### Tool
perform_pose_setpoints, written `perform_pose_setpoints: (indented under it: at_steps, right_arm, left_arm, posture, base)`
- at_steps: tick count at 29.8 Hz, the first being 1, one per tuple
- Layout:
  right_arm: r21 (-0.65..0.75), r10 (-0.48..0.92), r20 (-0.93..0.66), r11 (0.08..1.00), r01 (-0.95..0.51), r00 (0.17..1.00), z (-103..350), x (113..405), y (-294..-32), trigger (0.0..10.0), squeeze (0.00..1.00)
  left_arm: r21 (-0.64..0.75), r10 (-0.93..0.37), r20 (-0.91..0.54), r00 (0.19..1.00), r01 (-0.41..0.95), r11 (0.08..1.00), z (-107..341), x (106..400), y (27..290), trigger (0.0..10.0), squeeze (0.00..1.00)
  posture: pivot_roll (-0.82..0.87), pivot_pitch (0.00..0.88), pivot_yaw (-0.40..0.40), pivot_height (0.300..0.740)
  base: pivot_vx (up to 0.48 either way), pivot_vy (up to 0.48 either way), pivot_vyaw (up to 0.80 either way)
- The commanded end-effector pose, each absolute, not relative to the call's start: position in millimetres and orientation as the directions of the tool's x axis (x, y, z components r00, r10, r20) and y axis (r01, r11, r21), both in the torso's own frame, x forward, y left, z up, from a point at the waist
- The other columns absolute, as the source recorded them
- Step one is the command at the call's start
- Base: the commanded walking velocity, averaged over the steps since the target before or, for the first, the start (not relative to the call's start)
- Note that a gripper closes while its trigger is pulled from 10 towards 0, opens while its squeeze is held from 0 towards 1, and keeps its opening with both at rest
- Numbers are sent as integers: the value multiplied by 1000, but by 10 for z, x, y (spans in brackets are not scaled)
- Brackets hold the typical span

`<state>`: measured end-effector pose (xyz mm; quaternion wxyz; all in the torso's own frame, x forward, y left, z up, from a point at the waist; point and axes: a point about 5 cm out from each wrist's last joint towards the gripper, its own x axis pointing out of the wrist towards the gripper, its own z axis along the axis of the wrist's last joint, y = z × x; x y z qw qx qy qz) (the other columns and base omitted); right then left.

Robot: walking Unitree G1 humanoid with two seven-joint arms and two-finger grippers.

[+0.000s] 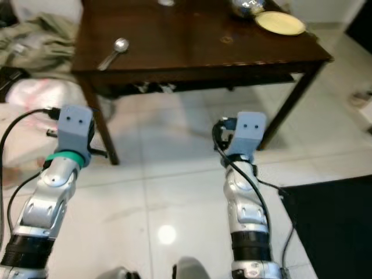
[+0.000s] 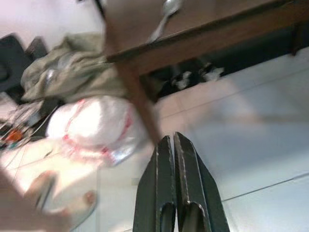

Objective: Setting the table

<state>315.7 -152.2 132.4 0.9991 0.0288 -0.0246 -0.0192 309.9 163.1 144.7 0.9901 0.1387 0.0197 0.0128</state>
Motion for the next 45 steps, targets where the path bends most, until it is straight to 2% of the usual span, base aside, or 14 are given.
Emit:
perform_pose_setpoints:
  at_steps: [1, 12, 26, 31, 36, 38, 39, 45]
  right_arm:
    - [62, -71, 41, 996, 68, 997, 1302, 3140, -1629, 10000, 0]
    - [56, -81, 36, 995, 79, 996, 1297, 3142, -1651, 10000, 0]
    - [49, -139, 9, 989, 138, 990, 1267, 3147, -1748, 10000, 0]
    - [43, -147, 14, 988, 146, 989, 1274, 3154, -1749, 10000, 0]
    - [50, -110, 35, 993, 108, 993, 1311, 3159, -1697, 10000, 0]
    - [51, -61, 63, 997, 58, 996, 1360, 3159, -1634, 10000, 0]
    - [74, 25, 106, 997, -33, 994, 1461, 3155, -1521, 10000, 0]
    - [80, 183, 202, 976, -203, 962, 1717, 3126, -1272, 10000, 0]
  left_arm:
    - [279, 17, -39, 999, -5, 960, 1430, 3100, 1569, 10000, 0]
    - [275, -4, -44, 999, 16, 961, 1412, 3088, 1545, 10000, 0]
    - [269, -81, -51, 995, 91, 959, 1407, 3066, 1466, 10000, 0]
    - [276, -96, -48, 994, 105, 955, 1408, 3062, 1447, 10000, 0]
    - [281, -88, -46, 995, 97, 955, 1413, 3062, 1457, 10000, 0]
    - [298, -78, -36, 996, 85, 951, 1424, 3062, 1464, 10000, 0]
    - [322, -58, -13, 998, 59, 945, 1448, 3062, 1479, 10000, 0]
    - [363, -16, 29, 999, 5, 932, 1497, 3067, 1534, 10000, 0]
  posture:
    - [-151, 47, 53, 740]
    - [-153, 51, 52, 740]
    - [-155, 51, 53, 740]
    - [-153, 50, 53, 740]
    - [-153, 51, 53, 740]
    - [-153, 51, 53, 740]
    - [-152, 52, 52, 740]
    - [-150, 52, 50, 740]
  base:
    - [465, 0, 0]
    - [465, 0, 0]
    - [465, 0, -736]
    - [465, 0, 0]
    - [465, 0, 0]
    - [465, 0, 0]
    - [371, 0, 0]
    - [236, 0, 0]
